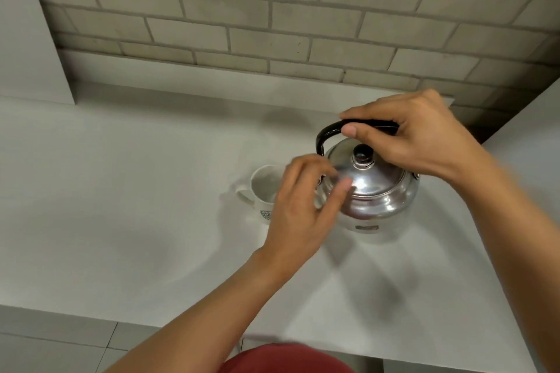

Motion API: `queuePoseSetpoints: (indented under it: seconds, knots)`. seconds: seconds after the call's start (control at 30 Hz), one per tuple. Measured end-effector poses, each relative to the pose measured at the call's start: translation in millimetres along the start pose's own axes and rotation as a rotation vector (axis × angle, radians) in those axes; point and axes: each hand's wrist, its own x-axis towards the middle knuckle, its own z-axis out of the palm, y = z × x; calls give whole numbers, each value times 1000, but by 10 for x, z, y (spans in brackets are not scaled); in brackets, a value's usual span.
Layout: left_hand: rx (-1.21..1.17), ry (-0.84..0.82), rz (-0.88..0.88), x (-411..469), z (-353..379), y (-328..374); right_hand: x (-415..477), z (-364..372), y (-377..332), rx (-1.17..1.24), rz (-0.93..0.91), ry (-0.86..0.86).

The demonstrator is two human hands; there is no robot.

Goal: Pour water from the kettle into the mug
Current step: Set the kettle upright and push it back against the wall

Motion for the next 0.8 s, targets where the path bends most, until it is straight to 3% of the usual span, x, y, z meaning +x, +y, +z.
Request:
queuePoseSetpoints:
  seconds: [0.07, 0.17, 0.27, 0.43, 0.67, 0.8]
  knots:
    - [-6, 32, -82, 165, -45, 23, -88, 13, 68, 44, 43, 69]
    - [101, -174, -150, 430, -56, 51, -199, 59, 177, 118, 104, 162]
    - [166, -307, -121, 618, -37, 53, -269, 159, 275, 176, 136, 200]
    - [202, -318, -62, 779, 53, 39, -317, 342, 494, 272, 191, 238]
    - [279, -295, -36, 1268, 216, -291, -222, 472, 1078, 229, 332, 14]
    - [333, -257, -28, 1621, 333, -549, -76, 602, 1406, 189, 380, -7]
